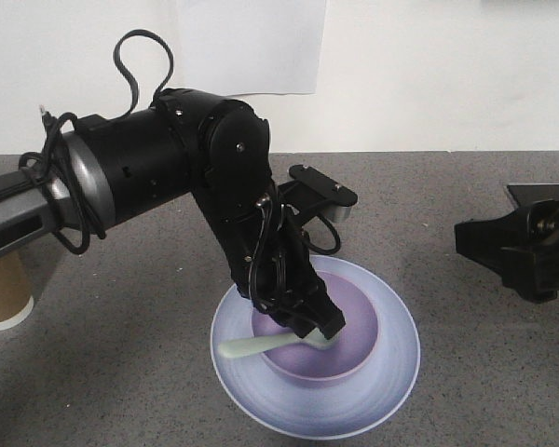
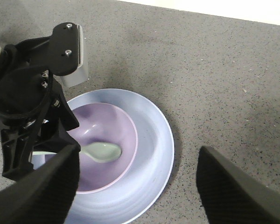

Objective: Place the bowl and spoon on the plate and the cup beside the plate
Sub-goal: 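Lower the pale green spoon into the bowl with the left gripper, then open the left gripper and lift it away from the spoon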

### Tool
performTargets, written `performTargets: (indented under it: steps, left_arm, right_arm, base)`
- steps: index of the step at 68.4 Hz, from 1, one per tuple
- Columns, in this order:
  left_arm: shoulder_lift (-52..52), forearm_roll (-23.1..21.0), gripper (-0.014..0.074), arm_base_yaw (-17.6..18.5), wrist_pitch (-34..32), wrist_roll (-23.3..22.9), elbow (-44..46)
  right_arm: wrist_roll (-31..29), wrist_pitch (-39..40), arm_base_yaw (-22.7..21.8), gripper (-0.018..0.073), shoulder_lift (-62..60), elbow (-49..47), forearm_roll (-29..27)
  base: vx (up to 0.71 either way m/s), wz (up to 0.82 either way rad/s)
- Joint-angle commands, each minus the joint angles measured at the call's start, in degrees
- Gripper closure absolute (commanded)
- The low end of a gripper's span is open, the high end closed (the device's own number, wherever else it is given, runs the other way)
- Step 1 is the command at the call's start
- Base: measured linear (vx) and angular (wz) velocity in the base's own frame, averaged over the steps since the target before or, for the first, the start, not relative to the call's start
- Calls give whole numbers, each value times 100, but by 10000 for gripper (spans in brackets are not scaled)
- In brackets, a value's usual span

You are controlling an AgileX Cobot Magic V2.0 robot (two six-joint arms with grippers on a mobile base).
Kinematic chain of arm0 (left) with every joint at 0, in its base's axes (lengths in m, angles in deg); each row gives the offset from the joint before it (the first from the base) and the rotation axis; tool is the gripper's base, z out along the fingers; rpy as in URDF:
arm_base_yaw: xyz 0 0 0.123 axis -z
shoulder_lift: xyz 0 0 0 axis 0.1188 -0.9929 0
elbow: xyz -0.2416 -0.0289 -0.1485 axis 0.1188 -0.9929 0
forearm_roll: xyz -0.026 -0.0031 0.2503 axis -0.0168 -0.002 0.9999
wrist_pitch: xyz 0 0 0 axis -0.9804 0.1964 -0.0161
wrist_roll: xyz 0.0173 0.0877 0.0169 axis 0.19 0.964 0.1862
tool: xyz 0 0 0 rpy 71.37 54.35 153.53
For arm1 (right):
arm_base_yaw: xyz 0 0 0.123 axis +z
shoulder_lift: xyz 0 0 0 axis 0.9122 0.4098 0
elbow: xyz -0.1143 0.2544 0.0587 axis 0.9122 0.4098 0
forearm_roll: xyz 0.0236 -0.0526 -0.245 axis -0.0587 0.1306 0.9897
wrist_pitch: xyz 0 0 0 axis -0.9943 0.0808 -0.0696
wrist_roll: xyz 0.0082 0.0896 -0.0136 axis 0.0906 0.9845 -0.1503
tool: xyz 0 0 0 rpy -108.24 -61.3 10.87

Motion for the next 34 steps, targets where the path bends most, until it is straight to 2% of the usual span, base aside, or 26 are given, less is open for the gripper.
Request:
performTargets:
  steps: [1,13,26,34]
  left_arm:
    - [278,-116,183,38,39,-25,128]
    - [278,-116,104,38,39,-20,128]
    - [376,-81,100,20,39,-44,134]
    - [585,122,100,-61,39,-184,134]
  right_arm:
    - [-58,374,-34,42,-38,-159,-7]
    - [-58,374,-34,42,-38,-159,-7]
    - [-58,374,-34,42,-38,-159,-7]
    - [-58,374,-34,42,-38,-159,-7]
  base:
    - [0,0]
    - [0,0]
    - [0,0]
    - [0,0]
